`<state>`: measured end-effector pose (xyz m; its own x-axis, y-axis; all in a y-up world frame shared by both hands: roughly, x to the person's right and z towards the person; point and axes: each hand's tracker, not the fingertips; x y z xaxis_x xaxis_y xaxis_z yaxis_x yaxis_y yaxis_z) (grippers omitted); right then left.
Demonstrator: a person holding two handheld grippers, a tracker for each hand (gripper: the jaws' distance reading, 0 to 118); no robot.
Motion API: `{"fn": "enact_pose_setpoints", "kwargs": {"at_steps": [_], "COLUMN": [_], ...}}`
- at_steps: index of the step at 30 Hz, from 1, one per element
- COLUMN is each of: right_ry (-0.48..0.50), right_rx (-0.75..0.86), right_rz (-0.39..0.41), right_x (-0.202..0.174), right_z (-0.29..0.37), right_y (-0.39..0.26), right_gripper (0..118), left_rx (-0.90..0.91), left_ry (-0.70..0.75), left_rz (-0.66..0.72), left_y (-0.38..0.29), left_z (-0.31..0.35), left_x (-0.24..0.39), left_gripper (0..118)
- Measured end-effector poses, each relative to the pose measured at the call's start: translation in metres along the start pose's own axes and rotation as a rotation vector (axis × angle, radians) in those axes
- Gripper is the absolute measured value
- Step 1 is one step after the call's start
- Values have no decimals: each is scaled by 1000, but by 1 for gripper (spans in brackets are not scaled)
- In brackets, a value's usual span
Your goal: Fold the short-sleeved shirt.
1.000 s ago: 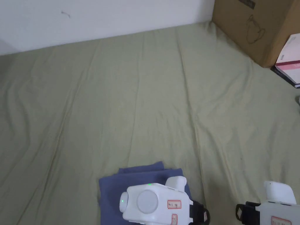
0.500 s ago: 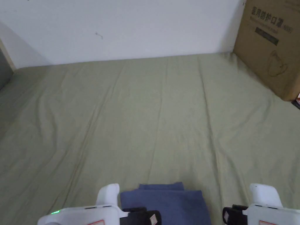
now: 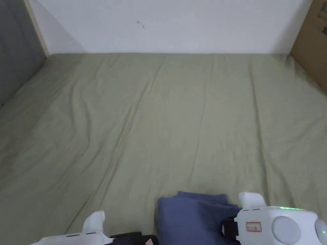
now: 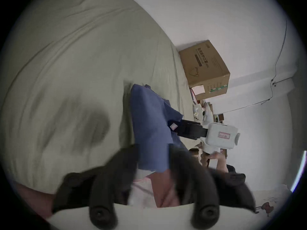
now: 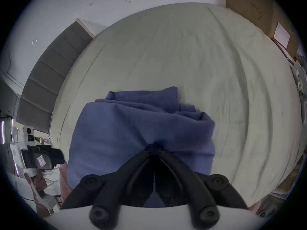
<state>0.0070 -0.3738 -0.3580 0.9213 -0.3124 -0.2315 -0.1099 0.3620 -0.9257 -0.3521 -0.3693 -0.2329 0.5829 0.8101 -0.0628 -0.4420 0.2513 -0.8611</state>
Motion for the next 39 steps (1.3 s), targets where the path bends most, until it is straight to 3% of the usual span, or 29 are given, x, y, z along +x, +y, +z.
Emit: {"fn": "enact_pose_setpoints", "kwargs": {"at_steps": [3,4,5,9,13,15,17,18,19,20,21,22,23,31,35,39], "right_ry": [5,3,0,-3,10,14,16,15,11,8,-12,-13,-15,-24,-7,-10], "right_rx": [-8,-7,-6,-4,-5,-2,0,0,0,0,0,0,1,55,74,77], "right_rz": [-1,-2,-2,-9,-32,-46,-61,-60,-58,-56,-51,-45,-43,-9,-6,-2], "right_x": [1,1,0,1,5,6,6,6,6,5,2,1,0,-27,-40,-47], "right_z": [-2,-2,-2,-2,-2,-3,-3,-3,-3,-2,-1,-1,0,22,30,25], "right_y": [-1,-2,-2,-3,-3,-4,-4,-4,-4,-4,-4,-4,-4,2,0,-4], "right_gripper": [0,0,0,0,0,0,0,0,0,0,0,0,0,0,0,0], "left_rx": [-30,-40,-37,-40,-126,-154,-184,-200,-193,-216,-235,-226,-211,-210,-157,-87], "left_ry": [-20,-36,-63,-179,-191,-308,-363,-378,-341,-259,-144,-158,-280,-110,74,376], "left_rz": [19,27,43,125,175,195,241,247,235,194,179,223,242,98,4,-77], "left_y": [8,12,16,38,51,52,51,50,50,49,46,38,38,53,81,119], "left_z": [-15,-21,-25,-57,-95,-110,-128,-142,-149,-156,-163,-151,-143,-95,-20,66], "left_x": [-12,-14,-16,-32,-39,-41,-41,-51,-53,-53,-55,-42,-32,-28,-46,-70], "left_gripper": [95,108,114,114,114,112,103,85,48,22,22,22,22,22,22,22]}}
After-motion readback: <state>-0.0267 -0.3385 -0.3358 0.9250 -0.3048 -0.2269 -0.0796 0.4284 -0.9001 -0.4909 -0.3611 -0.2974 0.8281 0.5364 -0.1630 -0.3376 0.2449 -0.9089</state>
